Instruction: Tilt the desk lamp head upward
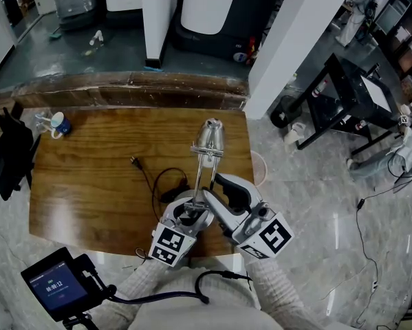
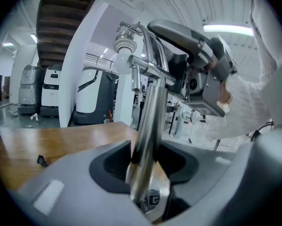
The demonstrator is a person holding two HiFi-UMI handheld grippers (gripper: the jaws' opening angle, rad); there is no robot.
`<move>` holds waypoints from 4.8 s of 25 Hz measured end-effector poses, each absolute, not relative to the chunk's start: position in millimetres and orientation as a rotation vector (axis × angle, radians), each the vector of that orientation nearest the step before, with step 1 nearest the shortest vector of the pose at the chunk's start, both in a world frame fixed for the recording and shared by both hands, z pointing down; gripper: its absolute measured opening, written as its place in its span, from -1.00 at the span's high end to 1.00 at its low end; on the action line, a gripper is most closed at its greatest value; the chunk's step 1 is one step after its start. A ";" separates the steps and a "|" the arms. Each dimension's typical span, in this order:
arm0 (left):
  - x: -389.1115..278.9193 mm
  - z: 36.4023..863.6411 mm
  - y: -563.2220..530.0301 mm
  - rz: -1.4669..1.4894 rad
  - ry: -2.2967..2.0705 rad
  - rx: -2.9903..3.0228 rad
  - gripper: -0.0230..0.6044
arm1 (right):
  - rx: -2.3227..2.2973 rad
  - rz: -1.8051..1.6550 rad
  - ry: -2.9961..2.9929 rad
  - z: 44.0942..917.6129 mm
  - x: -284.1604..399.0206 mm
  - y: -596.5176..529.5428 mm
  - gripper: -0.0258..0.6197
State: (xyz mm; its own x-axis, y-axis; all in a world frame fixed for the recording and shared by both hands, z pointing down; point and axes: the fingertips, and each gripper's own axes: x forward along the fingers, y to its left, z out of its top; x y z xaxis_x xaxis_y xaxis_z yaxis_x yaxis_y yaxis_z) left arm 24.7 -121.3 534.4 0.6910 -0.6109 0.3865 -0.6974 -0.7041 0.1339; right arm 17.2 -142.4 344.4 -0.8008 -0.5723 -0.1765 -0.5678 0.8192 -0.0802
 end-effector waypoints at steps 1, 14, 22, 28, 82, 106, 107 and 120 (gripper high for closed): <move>24.8 534.3 -121.1 0.454 -1.042 2.629 0.39 | -0.908 -0.048 2.789 343.3 21.6 -144.4 0.55; 23.4 537.3 -125.2 0.423 -1.055 2.627 0.39 | -0.862 -0.746 2.720 417.6 51.8 -173.4 0.54; 24.3 533.5 -118.0 0.416 -1.041 2.637 0.38 | -0.334 -1.580 2.308 455.5 32.3 -175.3 0.19; 26.2 532.3 -116.7 0.416 -1.031 2.638 0.38 | -0.263 -1.643 2.300 454.5 10.9 -194.1 0.34; 26.7 536.3 -139.6 0.397 -1.240 2.430 0.41 | -0.359 0.292 3.086 336.1 -17.1 -126.0 0.56; 23.9 525.9 -113.2 0.354 -1.148 2.521 0.37 | -0.751 0.231 2.955 338.5 24.5 -125.5 0.34; 22.0 524.1 -109.9 0.349 -1.145 2.524 0.37 | -0.801 0.246 2.938 339.1 27.0 -122.3 0.42; -12.7 488.1 -80.4 0.257 -1.249 2.559 0.63 | -1.354 0.198 2.724 354.3 60.3 -93.5 0.57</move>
